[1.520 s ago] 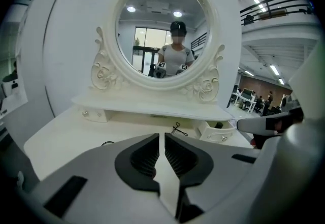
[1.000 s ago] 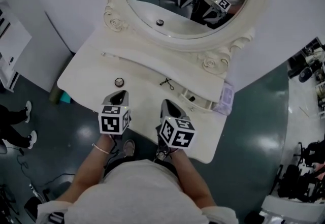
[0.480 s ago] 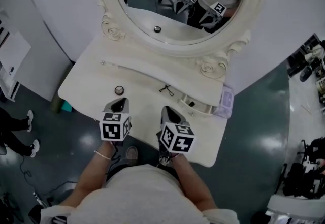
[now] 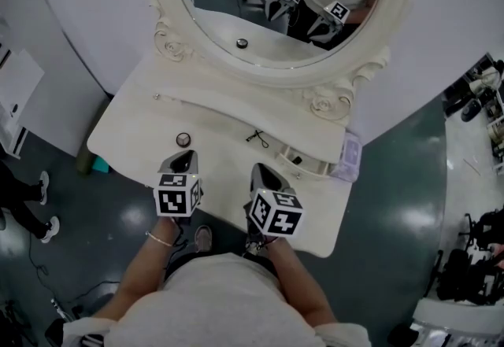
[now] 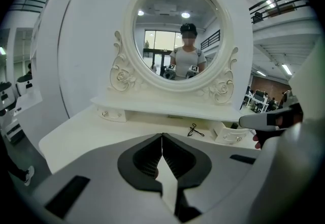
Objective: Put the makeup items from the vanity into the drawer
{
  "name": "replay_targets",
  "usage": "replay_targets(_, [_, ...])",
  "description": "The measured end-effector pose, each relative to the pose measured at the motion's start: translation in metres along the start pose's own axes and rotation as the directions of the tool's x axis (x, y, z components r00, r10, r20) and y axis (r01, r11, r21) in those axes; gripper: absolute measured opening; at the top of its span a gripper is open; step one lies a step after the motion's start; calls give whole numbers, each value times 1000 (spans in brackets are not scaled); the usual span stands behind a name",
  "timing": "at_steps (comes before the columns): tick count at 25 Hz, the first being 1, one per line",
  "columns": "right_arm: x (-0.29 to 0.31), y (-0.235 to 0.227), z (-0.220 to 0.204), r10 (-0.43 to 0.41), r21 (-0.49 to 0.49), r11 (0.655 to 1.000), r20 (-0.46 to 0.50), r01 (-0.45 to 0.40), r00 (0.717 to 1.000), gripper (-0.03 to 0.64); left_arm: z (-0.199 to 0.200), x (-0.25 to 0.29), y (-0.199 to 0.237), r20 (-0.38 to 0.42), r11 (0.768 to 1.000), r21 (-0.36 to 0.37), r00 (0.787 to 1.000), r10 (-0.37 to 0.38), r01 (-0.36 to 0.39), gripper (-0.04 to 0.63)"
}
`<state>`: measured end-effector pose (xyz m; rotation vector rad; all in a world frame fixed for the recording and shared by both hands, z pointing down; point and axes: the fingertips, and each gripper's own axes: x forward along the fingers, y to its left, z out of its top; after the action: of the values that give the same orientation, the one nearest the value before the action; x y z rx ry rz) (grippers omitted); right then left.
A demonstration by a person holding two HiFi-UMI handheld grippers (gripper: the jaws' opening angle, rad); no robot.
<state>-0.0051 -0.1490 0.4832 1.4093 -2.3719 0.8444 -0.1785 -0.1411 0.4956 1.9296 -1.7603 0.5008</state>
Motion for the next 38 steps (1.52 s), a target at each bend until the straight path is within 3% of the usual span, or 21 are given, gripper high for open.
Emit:
replay_targets(6, [5,3,-4,-12,-15,1000,-18,12,1000,18,-10,5,15,-9,1000,-9,1000,20,-20,12])
replay_targets(10, [8,5,-6,-32,-25,999,-30,31,999,18,-23,16,29,-36,999,-46,999,-4,3,22])
replay_targets(13, [10,1,-10,-57,-35,998,-47,56,997,18,-33,27,40,-51,998,-64,999,-9,6,108])
replay_targets(21, [12,0,-11,-122,-58,991,-73,117,990,18,-43,52,74,-62,992,-122,998,0,-8,169])
replay_targets(25, [14,0,-12,-154,-49,987,-76,150,985,18,-44,70,85,-85,995,-103,996,-16,7,189])
replay_targets(30, [15,-6,-13,-203,-32,979,-79,201,976,18,-49,90,87,-151,999,-28,988,-41,37,207])
replay_targets(38, [12,-12,-22,-264,7,964,-83,265,961,18,-60,116,91,-213,999,32,977,-33,41,209])
